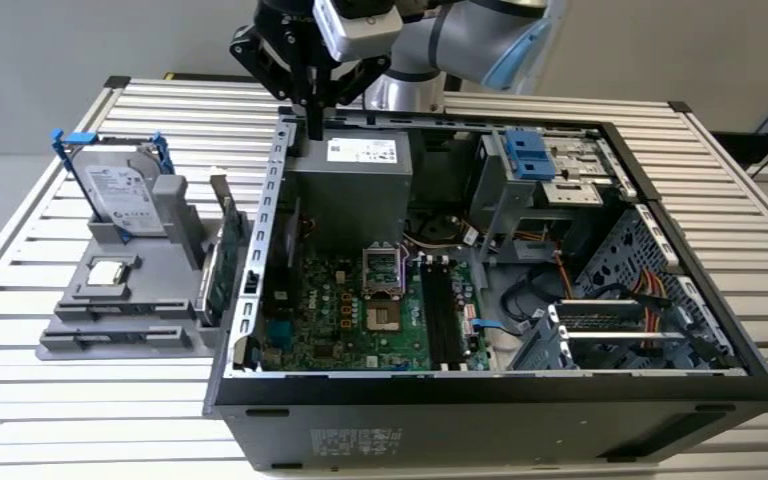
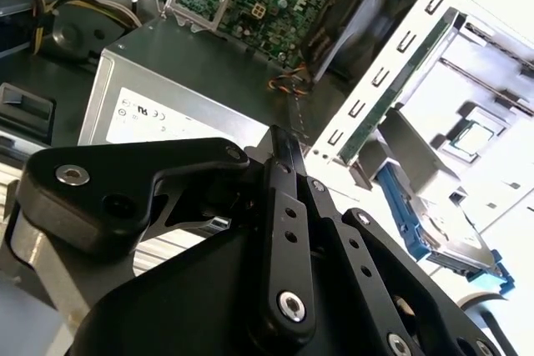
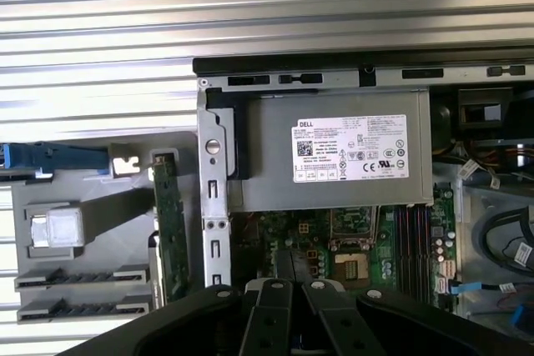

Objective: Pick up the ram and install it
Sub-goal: 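Reach for the ram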

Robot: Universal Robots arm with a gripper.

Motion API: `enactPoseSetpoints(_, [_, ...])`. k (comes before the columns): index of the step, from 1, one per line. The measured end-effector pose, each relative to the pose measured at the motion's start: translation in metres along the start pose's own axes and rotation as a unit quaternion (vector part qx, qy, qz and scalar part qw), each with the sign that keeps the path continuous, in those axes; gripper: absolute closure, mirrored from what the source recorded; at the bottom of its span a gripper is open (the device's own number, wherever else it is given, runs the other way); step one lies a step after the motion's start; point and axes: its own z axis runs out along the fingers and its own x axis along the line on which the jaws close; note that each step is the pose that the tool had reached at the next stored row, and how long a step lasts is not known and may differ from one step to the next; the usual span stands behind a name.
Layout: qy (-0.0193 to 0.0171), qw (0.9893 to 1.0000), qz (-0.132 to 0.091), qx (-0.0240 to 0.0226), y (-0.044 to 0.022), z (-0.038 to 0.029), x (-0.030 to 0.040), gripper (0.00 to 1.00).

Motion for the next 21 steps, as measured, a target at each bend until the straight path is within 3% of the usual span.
enactPoseSetpoints(21, [0.0000,1.0000,0.000,0.0000,-0.0008,0.0000,0.0127,1.00])
